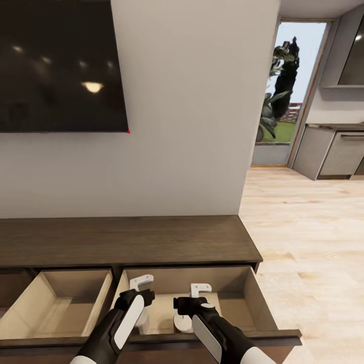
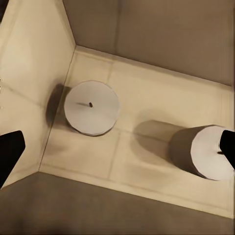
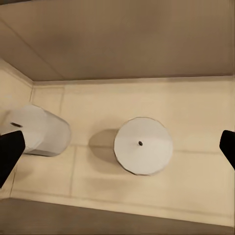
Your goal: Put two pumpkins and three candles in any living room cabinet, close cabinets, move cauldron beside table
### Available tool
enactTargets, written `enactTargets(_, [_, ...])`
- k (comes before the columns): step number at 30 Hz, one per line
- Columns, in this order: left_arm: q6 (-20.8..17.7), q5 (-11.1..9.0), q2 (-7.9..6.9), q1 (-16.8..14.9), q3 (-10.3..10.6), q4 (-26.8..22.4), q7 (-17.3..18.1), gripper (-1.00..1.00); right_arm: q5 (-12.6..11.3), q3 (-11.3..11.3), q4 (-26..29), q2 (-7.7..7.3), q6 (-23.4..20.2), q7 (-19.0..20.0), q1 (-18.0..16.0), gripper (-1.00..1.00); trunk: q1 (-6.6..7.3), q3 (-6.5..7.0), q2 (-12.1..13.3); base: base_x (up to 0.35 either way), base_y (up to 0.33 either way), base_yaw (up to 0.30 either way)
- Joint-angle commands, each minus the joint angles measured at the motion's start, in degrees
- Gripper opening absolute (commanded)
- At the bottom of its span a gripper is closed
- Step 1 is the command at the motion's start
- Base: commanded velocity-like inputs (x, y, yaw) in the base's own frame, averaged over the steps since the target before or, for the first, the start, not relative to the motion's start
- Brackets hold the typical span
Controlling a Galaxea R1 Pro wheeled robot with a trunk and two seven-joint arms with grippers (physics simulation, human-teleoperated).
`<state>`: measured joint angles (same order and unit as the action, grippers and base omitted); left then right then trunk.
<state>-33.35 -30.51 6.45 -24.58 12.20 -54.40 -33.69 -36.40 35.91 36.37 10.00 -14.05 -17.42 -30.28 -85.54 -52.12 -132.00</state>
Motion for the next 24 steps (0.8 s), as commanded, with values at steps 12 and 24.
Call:
enactTargets(12, [-2.83, -1.30, -0.16, -0.03, 0.11, -0.71, -0.50, 1.00, -2.97, -0.08, 0.20, 0.00, -0.60, -0.73, -0.04, 1.00, 2.65, 2.10, 4.80, 0.000, 0.000, 0.000])
enactTargets(24, [-3.39, -2.88, -0.25, -0.03, -1.22, -1.41, -0.49, 1.00, -3.33, -0.22, 0.19, 0.00, -0.71, -1.38, -0.04, 1.00, 5.29, 4.25, 9.61, 0.000, 0.000, 0.000])
